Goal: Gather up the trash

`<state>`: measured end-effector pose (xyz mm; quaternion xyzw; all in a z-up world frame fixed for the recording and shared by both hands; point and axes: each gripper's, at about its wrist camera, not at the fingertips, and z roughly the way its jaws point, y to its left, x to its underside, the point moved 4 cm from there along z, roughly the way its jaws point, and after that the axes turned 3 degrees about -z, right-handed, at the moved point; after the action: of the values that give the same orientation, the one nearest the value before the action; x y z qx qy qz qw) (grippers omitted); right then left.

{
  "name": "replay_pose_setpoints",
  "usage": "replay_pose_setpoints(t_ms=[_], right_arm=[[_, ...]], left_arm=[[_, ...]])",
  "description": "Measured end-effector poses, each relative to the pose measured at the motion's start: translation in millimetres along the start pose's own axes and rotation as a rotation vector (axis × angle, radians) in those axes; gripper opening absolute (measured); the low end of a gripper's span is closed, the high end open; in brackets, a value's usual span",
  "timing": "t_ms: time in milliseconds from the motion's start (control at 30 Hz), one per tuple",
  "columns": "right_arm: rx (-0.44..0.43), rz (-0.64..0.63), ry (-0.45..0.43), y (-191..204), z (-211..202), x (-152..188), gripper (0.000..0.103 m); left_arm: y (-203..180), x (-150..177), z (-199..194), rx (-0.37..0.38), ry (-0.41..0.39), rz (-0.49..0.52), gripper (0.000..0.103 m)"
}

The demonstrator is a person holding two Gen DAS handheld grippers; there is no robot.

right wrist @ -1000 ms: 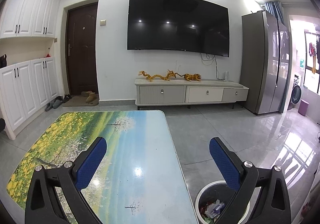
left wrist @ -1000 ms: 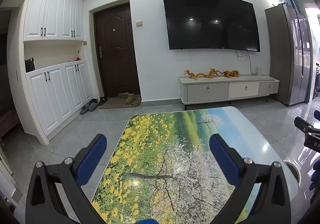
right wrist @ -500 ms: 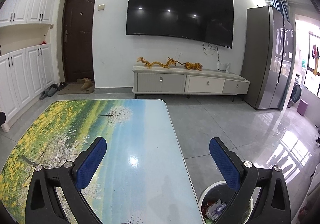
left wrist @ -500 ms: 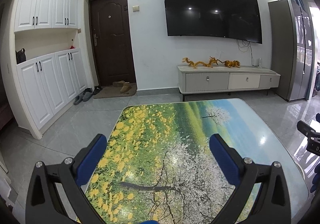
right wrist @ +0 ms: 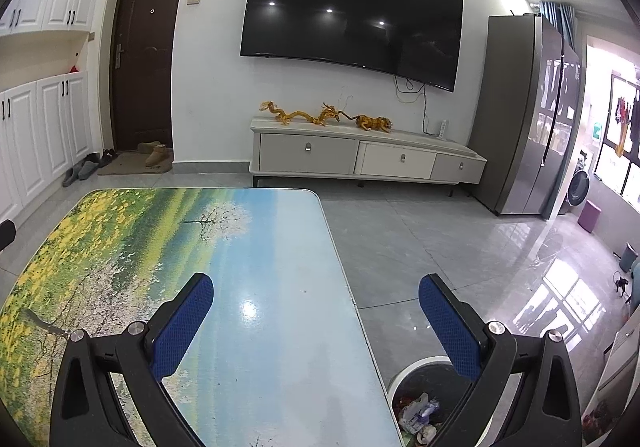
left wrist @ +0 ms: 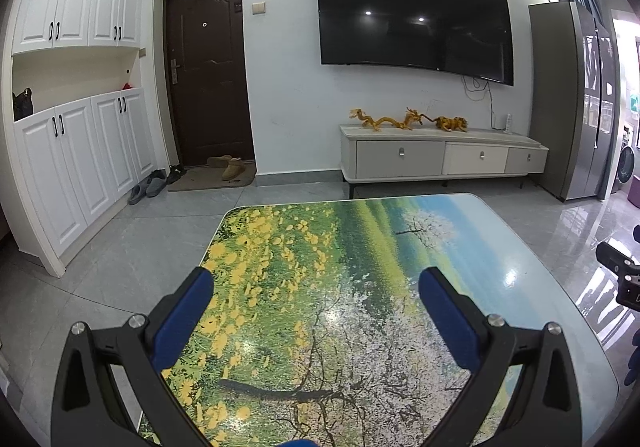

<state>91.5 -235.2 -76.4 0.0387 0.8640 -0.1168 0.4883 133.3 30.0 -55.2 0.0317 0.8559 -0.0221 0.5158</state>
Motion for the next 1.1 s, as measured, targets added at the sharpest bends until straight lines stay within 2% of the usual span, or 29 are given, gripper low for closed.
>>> replay_pose_setpoints(t_ms=[300, 567, 1100], right_arm=[[-0.002, -0.016, -0.016, -0.1, -8.1, 1.0, 0.103], [0.003, 0.053, -0.034, -21.5, -26.3, 17.3, 0.103], [-0.054, 0.073, -0.08, -20.6, -49.8, 17.7, 0.103]], left_arm=[[-21.8, 2.1, -8.6, 0.014, 0.009, 0.01, 0.103], [-48.9, 9.5, -33.7, 0.018, 0.015, 0.064, 0.103], [-48.4, 13.0, -57.2, 0.0, 0.02, 0.054, 0.103]])
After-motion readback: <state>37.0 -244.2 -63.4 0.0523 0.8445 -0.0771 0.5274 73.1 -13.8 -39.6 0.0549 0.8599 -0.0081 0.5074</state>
